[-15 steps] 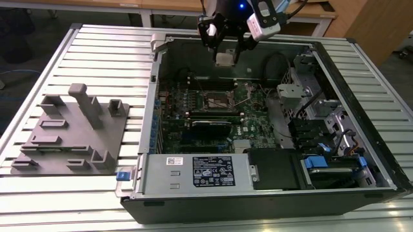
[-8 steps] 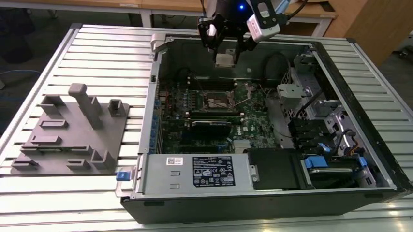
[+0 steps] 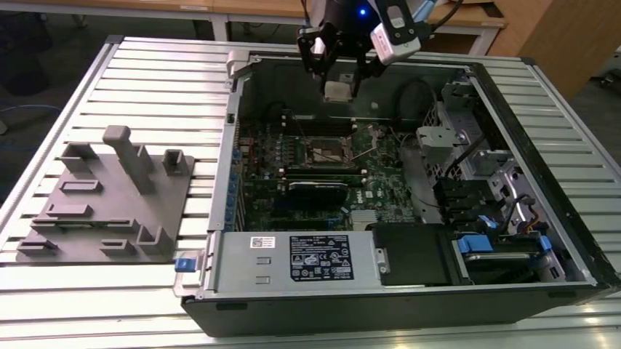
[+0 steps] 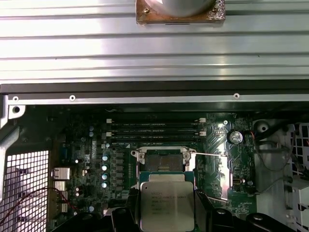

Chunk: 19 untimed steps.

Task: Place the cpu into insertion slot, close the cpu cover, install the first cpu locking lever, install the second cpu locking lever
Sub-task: 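Place the cpu into insertion slot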

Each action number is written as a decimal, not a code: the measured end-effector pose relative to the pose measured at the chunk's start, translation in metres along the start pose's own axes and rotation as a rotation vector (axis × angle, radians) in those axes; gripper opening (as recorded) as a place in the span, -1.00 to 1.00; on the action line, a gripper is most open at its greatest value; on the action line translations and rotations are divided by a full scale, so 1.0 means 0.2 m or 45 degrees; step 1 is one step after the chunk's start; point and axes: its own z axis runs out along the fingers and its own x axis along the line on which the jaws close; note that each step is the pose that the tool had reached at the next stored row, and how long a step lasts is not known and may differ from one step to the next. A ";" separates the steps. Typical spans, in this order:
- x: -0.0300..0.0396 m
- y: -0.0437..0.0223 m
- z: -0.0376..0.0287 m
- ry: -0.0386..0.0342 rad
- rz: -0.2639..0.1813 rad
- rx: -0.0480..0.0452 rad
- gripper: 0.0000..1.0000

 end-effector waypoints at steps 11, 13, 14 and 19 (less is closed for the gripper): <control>0.000 -0.001 0.014 -0.0002 0.000 0.000 0.08; 0.000 -0.002 0.021 -0.0005 0.000 0.000 0.08; 0.000 -0.002 0.024 -0.0011 0.000 0.000 0.08; 0.000 -0.003 0.029 -0.0027 -0.001 0.000 0.08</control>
